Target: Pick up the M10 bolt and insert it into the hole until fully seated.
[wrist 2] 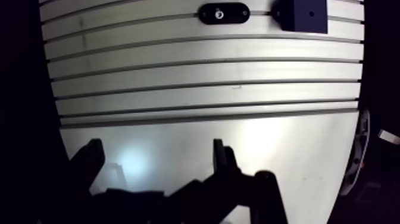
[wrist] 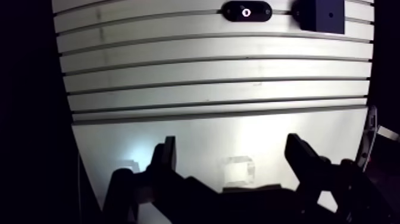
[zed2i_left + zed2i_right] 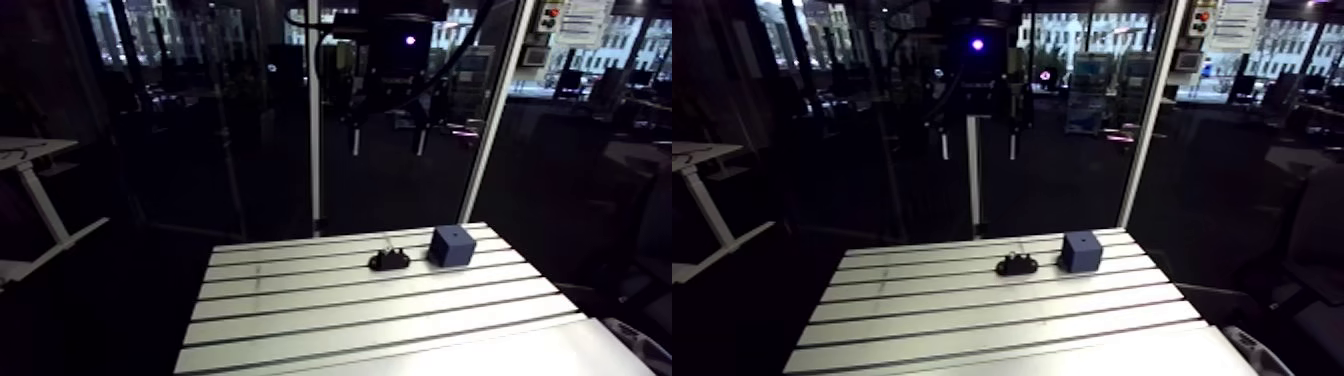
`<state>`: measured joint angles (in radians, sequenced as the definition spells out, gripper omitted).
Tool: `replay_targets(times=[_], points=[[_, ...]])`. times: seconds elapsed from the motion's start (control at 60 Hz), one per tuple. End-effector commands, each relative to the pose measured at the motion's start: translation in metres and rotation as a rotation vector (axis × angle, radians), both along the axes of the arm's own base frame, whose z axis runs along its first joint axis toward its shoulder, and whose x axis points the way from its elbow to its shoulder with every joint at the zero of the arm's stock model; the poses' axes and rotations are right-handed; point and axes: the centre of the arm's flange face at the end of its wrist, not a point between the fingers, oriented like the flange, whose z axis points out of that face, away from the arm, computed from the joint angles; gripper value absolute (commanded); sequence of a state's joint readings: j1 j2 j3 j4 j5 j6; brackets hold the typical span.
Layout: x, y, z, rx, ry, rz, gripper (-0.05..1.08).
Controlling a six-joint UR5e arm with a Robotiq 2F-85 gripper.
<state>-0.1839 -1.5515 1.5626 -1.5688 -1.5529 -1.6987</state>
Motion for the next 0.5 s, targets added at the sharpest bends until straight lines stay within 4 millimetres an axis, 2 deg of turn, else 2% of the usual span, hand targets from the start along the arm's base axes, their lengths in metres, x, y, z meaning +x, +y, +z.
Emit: replay_targets(times=[0.017, 0.167, 0.35, 0.433, 0.5], points=[[-0.004, 0.013, 0.001, 0.012, 0.037, 0.034, 0.01], [-0.006, 0.029, -0.004, 0.008, 0.034, 0.048, 0.02], [-0.017, 0.033, -0.012, 0.016, 0.063, 0.077, 0.02], [-0.023, 0.038, -0.019, 0.020, 0.070, 0.115, 0.02], [-0.031, 0.045, -0.034, 0.019, 0.067, 0.117, 0.02]])
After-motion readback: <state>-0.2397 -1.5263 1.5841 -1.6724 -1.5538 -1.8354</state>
